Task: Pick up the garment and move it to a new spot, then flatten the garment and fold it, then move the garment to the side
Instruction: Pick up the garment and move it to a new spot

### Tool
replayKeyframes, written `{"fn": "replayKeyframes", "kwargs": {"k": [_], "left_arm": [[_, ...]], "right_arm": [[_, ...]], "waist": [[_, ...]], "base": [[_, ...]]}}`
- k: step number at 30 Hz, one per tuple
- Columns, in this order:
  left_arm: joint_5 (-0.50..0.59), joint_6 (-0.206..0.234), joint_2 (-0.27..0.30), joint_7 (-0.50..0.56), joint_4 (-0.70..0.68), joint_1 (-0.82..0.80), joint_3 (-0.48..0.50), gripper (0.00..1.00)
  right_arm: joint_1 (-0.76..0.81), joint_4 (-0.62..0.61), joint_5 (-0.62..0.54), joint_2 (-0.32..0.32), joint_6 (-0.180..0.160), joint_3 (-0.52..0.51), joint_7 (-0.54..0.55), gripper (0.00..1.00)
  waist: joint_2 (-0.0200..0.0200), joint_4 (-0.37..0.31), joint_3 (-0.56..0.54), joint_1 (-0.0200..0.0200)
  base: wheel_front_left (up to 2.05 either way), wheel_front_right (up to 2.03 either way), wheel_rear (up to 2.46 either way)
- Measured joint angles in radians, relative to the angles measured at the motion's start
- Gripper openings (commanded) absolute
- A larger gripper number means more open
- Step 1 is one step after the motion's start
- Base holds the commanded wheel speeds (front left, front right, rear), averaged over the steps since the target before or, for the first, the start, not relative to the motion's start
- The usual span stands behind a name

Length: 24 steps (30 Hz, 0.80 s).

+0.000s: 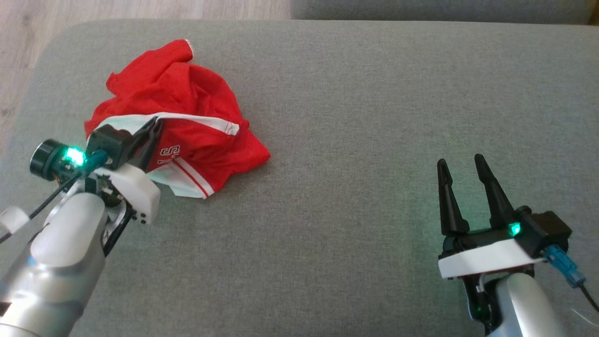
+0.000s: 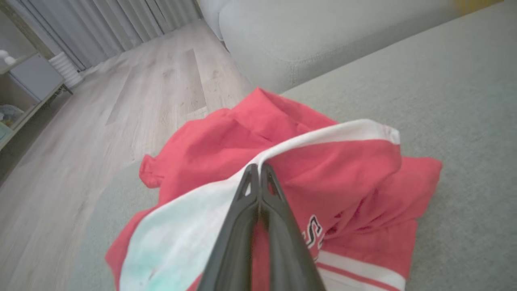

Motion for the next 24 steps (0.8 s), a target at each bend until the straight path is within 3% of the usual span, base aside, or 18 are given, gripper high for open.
{"fn": "replayKeyframes", "kwargs": {"k": [8,18,24], "left_arm": [[0.015,0.067,0.002,-0.153,-0.085,-0.002,0.016,0.0],[0.067,0.133,0.029,-0.183,-0.402,-0.022,0.04,0.0],[0.086,0.15,0.053,-0.171,-0.565,-0.021,0.037,0.0]], "right_arm": [[0.001,0.019,0.0,0.0,0.0,-0.011,0.0,1.0],[0.037,0.036,0.006,0.0,0.0,-0.013,0.0,1.0],[0.045,0.037,0.015,0.0,0.0,-0.005,0.0,1.0]], "waist": [[0.0,-0.006,-0.052,-0.0001],[0.0,-0.005,-0.133,-0.0001],[0.0,-0.027,-0.164,-0.0001]], "base": [[0.0,0.0,0.0],[0.0,0.0,0.0],[0.0,0.0,0.0]]}}
